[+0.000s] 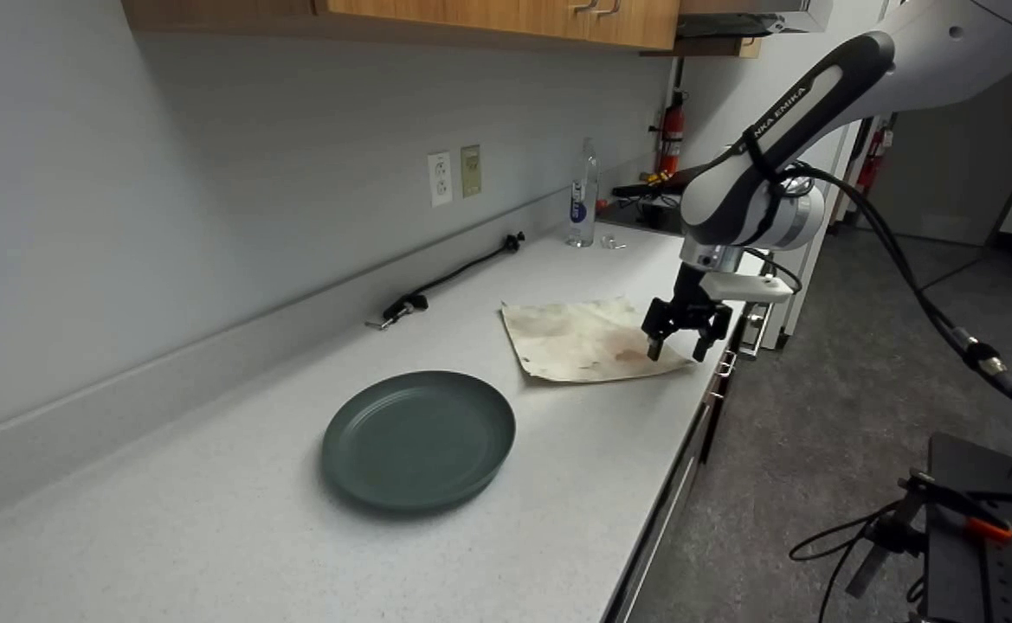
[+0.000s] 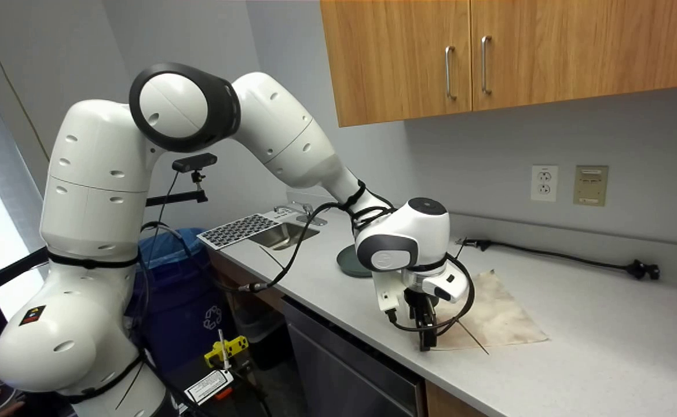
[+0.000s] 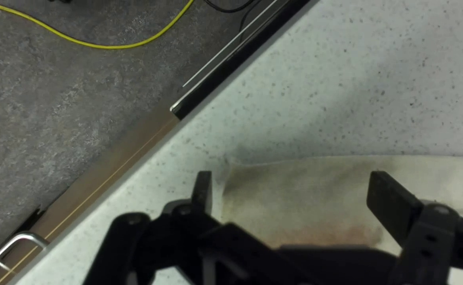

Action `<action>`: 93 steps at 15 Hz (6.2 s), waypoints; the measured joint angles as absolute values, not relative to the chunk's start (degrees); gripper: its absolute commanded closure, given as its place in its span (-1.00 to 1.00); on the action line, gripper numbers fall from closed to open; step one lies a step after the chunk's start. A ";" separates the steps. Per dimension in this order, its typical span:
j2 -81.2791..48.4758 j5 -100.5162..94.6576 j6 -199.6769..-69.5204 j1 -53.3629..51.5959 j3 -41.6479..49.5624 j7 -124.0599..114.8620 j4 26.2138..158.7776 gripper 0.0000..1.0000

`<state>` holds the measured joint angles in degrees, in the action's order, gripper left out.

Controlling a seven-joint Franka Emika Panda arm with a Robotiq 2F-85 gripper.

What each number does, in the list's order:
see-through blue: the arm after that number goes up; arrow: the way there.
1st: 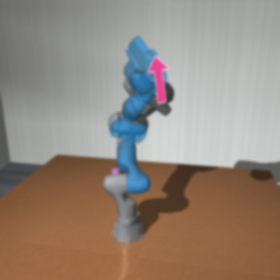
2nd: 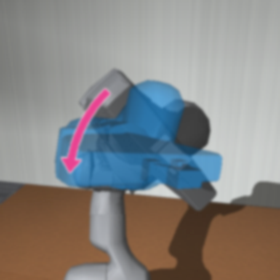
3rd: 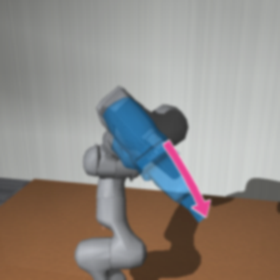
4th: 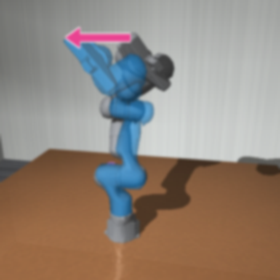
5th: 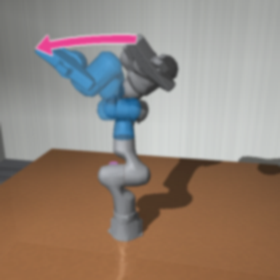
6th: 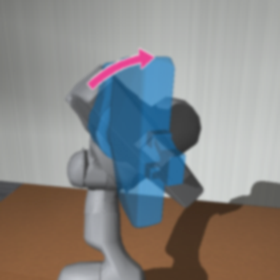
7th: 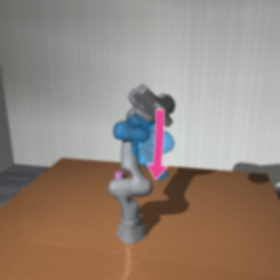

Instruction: Fold the cloth on the table

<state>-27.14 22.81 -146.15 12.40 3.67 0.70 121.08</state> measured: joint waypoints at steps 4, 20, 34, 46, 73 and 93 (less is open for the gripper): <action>-28.16 22.81 -146.15 12.76 3.72 0.23 120.97 -1.00; -31.23 22.88 -146.03 13.08 2.71 -1.35 116.51 -0.35; -30.89 22.33 -146.09 13.11 2.89 -2.15 116.49 0.96; -22.60 4.04 -146.25 10.67 11.42 -4.03 125.42 0.96; -39.14 -9.88 -165.38 -7.60 19.54 -15.26 105.05 0.96; -39.20 -3.25 -161.70 0.85 7.76 -9.08 101.50 -1.00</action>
